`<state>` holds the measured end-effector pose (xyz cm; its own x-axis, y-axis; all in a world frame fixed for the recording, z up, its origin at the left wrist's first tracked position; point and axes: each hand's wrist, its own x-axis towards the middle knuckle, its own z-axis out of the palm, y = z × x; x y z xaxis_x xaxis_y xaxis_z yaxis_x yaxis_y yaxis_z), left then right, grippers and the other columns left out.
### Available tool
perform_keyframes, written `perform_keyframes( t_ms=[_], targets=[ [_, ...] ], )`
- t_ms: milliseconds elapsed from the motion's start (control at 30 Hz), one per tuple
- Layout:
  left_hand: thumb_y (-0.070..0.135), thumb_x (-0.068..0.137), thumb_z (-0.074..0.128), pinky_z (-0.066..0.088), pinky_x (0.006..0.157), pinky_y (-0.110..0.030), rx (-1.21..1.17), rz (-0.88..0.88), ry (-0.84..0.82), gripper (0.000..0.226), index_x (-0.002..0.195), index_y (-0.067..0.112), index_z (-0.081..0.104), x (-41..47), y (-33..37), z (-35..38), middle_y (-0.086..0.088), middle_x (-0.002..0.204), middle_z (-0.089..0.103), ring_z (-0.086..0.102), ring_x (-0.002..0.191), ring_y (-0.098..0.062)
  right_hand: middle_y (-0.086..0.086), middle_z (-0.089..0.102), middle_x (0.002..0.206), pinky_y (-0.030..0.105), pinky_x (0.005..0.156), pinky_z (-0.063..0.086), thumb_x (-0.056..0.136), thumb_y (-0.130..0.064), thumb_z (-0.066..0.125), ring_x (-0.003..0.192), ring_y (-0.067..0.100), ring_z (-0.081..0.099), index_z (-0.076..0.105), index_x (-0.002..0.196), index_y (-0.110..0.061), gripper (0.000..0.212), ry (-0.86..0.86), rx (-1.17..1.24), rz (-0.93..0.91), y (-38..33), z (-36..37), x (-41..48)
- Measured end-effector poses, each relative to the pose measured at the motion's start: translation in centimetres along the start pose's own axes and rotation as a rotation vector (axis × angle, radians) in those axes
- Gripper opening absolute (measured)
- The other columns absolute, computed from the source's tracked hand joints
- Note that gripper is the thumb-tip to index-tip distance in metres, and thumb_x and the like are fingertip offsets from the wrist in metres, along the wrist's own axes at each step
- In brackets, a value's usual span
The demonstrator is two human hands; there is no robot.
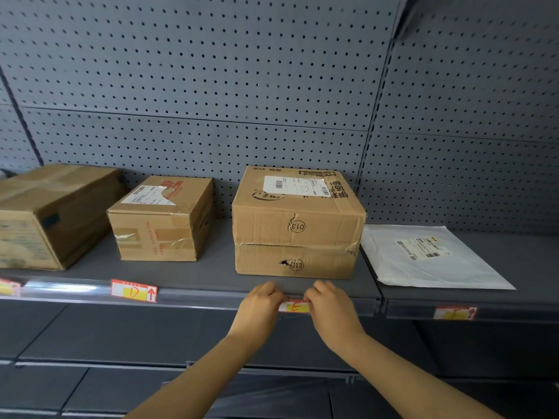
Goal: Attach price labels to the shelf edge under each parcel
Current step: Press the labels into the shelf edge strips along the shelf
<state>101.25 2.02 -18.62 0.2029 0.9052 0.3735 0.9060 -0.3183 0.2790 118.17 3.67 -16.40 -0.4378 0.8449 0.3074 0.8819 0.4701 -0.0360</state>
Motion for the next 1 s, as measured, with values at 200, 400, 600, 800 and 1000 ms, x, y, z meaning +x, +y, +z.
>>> perform_keyframes(
  t_ms=[200, 400, 600, 800, 1000],
  targets=[
    [-0.002, 0.054, 0.082, 0.047, 0.049, -0.029, 0.010, -0.042, 0.009, 0.037, 0.082, 0.021, 0.072, 0.0, 0.1, -0.3, 0.000, 0.076, 0.064, 0.062, 0.064, -0.022, 0.005, 0.060, 0.097, 0.034, 0.068, 0.050, 0.071, 0.001, 0.070, 0.087, 0.024, 0.058, 0.066, 0.102, -0.011, 0.034, -0.033, 0.093, -0.061, -0.1, 0.3, -1.0],
    [0.000, 0.061, 0.080, 0.050, 0.055, -0.032, 0.010, -0.046, 0.033, 0.030, 0.083, 0.019, 0.073, -0.1, 0.3, -0.2, -0.002, 0.077, 0.065, 0.062, 0.066, -0.024, 0.005, 0.054, 0.112, 0.034, 0.077, 0.050, 0.081, 0.002, 0.060, 0.101, 0.023, 0.052, 0.060, 0.117, -0.010, 0.039, -0.028, 0.127, -0.092, 0.3, 0.5, -1.5],
    [0.006, 0.083, 0.064, 0.051, 0.074, -0.034, -0.060, -0.055, 0.072, 0.025, 0.104, 0.019, 0.069, -0.6, -0.3, -0.5, -0.004, 0.098, 0.062, 0.057, 0.090, -0.022, 0.006, 0.055, 0.113, 0.035, 0.082, 0.046, 0.074, 0.003, 0.065, 0.100, 0.026, 0.053, 0.061, 0.117, -0.011, 0.046, 0.007, 0.096, -0.090, 0.0, 0.3, -1.5],
    [-0.007, 0.080, 0.058, 0.053, 0.076, -0.037, -0.067, -0.108, 0.123, 0.033, 0.102, 0.015, 0.069, -4.0, -4.9, -2.7, -0.005, 0.100, 0.062, 0.060, 0.090, -0.023, -0.001, 0.063, 0.094, 0.032, 0.071, 0.049, 0.071, -0.005, 0.074, 0.083, 0.020, 0.060, 0.064, 0.100, -0.017, 0.033, 0.083, 0.212, -0.144, -4.8, 0.9, 0.6],
    [-0.012, 0.069, 0.059, 0.054, 0.071, -0.038, 0.023, -0.239, 0.170, 0.037, 0.094, 0.014, 0.069, -8.2, -13.0, -8.3, -0.007, 0.095, 0.063, 0.061, 0.086, -0.027, 0.003, 0.061, 0.101, 0.037, 0.080, 0.048, 0.085, -0.008, 0.057, 0.094, 0.024, 0.056, 0.063, 0.102, -0.014, 0.019, 0.112, 0.285, -0.273, -14.7, 1.7, 4.5]
  ],
)
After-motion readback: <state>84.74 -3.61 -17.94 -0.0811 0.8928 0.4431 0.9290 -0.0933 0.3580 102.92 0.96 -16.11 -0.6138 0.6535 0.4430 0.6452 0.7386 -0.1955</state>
